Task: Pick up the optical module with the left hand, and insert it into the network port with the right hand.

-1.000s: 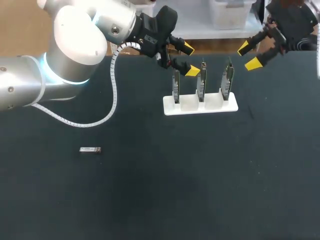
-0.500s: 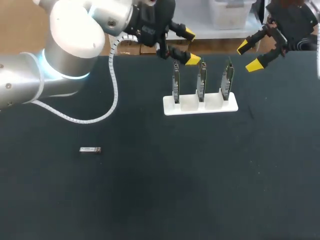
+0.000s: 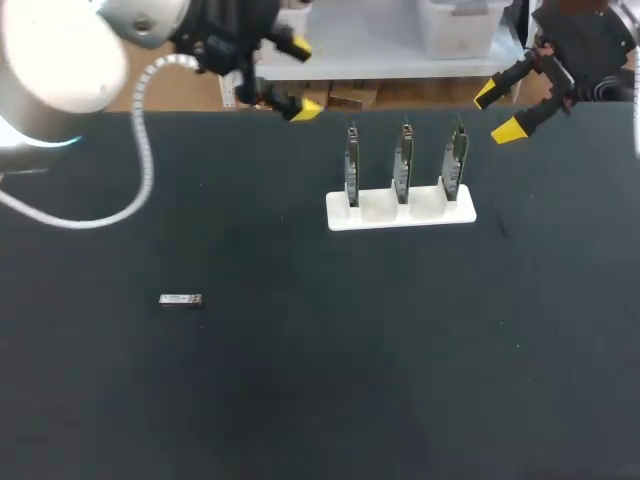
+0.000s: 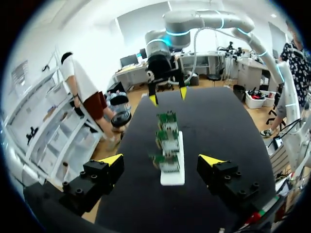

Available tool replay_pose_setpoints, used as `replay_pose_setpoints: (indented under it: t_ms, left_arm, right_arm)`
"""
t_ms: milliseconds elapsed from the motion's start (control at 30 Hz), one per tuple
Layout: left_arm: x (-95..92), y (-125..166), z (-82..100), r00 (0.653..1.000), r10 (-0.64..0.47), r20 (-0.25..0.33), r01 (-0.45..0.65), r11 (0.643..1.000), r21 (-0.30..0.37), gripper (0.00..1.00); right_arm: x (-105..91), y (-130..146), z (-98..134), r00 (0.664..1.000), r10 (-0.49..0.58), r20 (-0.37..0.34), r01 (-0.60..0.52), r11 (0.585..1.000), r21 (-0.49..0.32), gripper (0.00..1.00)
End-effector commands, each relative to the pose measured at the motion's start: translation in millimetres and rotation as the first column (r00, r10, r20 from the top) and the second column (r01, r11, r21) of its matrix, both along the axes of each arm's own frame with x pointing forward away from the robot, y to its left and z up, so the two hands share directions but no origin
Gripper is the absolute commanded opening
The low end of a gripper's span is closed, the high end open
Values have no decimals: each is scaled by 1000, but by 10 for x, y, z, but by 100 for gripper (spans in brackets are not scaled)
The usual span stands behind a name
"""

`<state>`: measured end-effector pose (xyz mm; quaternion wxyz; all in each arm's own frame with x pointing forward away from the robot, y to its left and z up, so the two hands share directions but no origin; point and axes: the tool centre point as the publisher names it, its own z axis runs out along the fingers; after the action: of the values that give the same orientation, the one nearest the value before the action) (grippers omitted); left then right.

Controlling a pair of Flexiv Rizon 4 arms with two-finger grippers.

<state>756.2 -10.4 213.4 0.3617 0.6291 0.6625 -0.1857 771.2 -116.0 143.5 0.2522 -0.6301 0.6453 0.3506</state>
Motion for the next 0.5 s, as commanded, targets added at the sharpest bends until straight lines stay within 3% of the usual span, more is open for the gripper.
replay_pose_setpoints:
  t_ms: [33,233,400,467,500]
  left_arm:
    - [-360,596,81,995,95,-8,-94,992,79,100]
    - [-526,1014,-250,984,158,-80,-138,969,205,100]
    - [-598,1180,-478,976,175,-132,-146,968,203,100]
    - [-576,1118,-491,986,97,-136,-77,987,142,100]
    - [-576,1118,-491,986,97,-136,-77,987,142,100]
  right_arm:
    - [-24,0,-3,1000,-3,4,3,1000,0,100]
    - [-24,0,-3,1000,-3,4,3,1000,0,100]
    - [-24,0,-3,1000,-3,4,3,1000,0,100]
    - [-24,0,-3,1000,-3,4,3,1000,0,100]
    - [-24,0,-3,1000,-3,4,3,1000,0,100]
